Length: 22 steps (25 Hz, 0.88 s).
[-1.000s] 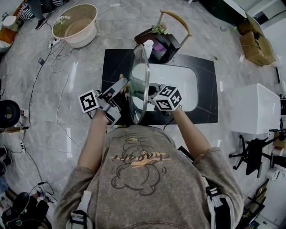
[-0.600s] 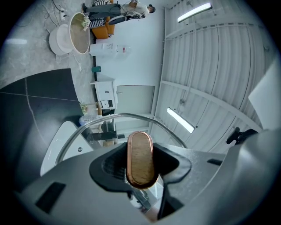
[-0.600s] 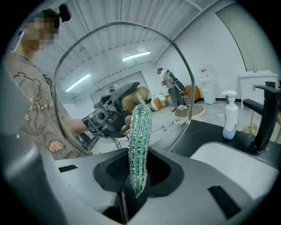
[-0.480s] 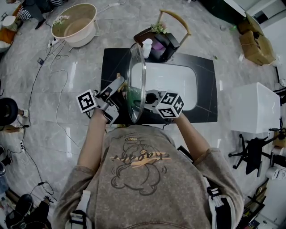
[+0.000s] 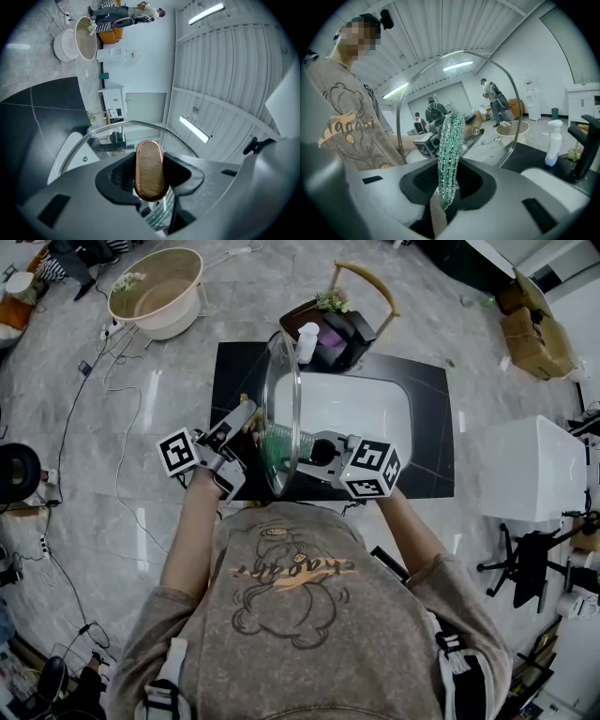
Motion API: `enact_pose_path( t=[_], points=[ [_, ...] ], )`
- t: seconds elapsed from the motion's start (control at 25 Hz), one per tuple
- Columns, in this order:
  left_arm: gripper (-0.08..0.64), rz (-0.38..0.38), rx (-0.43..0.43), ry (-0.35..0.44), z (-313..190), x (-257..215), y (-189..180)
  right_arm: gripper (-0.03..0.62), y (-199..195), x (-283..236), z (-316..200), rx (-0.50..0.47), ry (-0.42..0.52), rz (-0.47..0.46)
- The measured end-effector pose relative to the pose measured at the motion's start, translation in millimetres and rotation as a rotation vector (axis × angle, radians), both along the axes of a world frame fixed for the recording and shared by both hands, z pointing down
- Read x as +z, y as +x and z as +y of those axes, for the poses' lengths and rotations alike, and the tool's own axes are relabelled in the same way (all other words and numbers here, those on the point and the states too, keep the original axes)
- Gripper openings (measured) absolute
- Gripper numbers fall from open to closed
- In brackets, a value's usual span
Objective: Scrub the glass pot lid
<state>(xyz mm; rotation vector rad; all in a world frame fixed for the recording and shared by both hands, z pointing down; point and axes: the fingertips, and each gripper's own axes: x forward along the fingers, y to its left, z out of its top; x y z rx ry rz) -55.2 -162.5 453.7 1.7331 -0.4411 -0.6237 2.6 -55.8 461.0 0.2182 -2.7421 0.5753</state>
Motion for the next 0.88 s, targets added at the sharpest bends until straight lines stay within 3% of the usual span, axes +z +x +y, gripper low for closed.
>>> enact_pose_path(
  t=[0.48,0.88],
  points=[
    [0.172,0.017,-0.01,-0.015,0,1,-2,0.095,10,-54,-4,0.009,0.063,-0.082],
    [0.172,0.003,0.006,-0.017,0,6,-2,0.095,19,-79,-22,0.046,0.046,-0.119]
  ],
)
